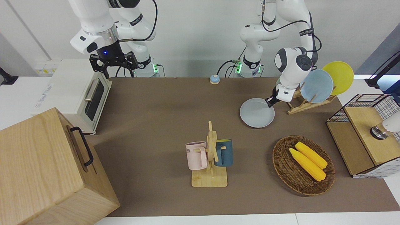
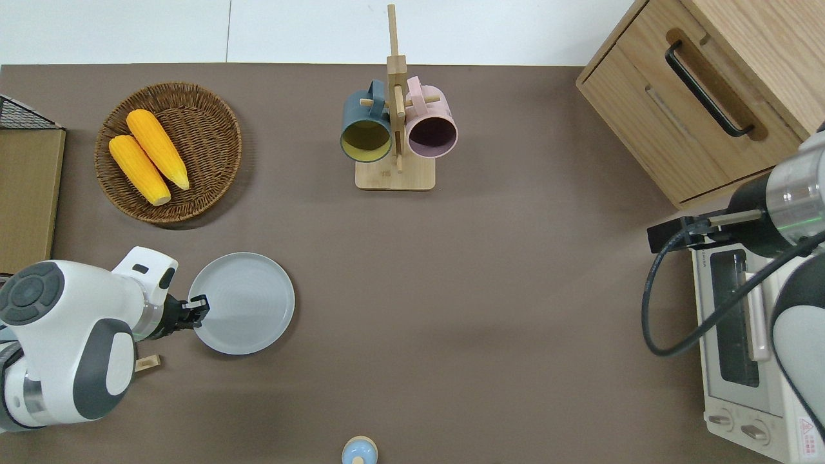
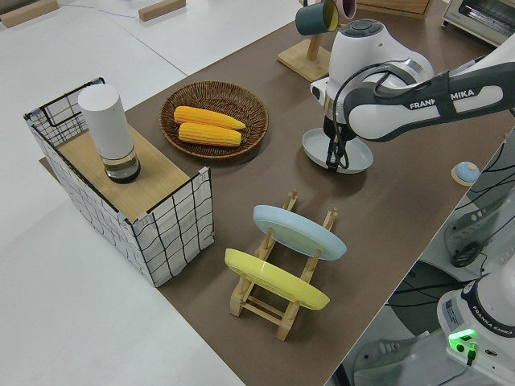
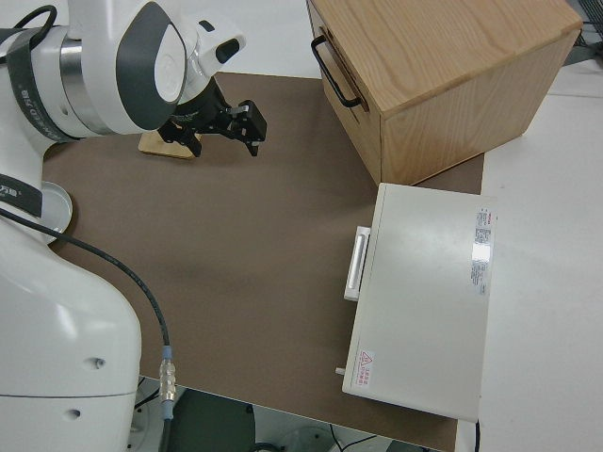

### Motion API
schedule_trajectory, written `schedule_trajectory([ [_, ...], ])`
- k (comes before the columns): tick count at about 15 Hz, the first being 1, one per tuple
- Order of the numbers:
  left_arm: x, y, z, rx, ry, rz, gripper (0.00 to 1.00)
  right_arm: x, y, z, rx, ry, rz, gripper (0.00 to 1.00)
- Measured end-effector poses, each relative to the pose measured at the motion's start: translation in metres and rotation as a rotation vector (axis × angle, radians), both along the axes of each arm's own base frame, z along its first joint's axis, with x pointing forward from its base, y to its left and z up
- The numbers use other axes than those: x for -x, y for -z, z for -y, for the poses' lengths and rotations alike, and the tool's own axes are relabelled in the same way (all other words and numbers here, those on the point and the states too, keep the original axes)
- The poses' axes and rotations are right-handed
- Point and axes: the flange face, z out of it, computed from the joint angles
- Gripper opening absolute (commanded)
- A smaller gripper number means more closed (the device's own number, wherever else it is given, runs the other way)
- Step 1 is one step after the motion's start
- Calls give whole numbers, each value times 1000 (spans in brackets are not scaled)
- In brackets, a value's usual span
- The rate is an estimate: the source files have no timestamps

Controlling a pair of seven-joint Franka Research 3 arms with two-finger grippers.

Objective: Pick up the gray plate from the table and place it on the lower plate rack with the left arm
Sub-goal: 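Lift the gray plate and swing it toward the wooden plate rack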

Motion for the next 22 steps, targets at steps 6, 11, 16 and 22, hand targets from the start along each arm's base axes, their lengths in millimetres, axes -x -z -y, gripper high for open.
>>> schedule_trajectory([
  [6, -14, -58, -20, -149, 78, -88, 0, 0, 0, 0, 0, 0, 0, 983],
  [11, -16, -105, -33, -306, 119, -176, 0, 0, 0, 0, 0, 0, 0, 983],
  [16, -13, -115, -40, -431, 159, -220, 0, 0, 0, 0, 0, 0, 0, 983],
  [22, -5, -122, -56, -591, 187, -312, 0, 0, 0, 0, 0, 0, 0, 983],
])
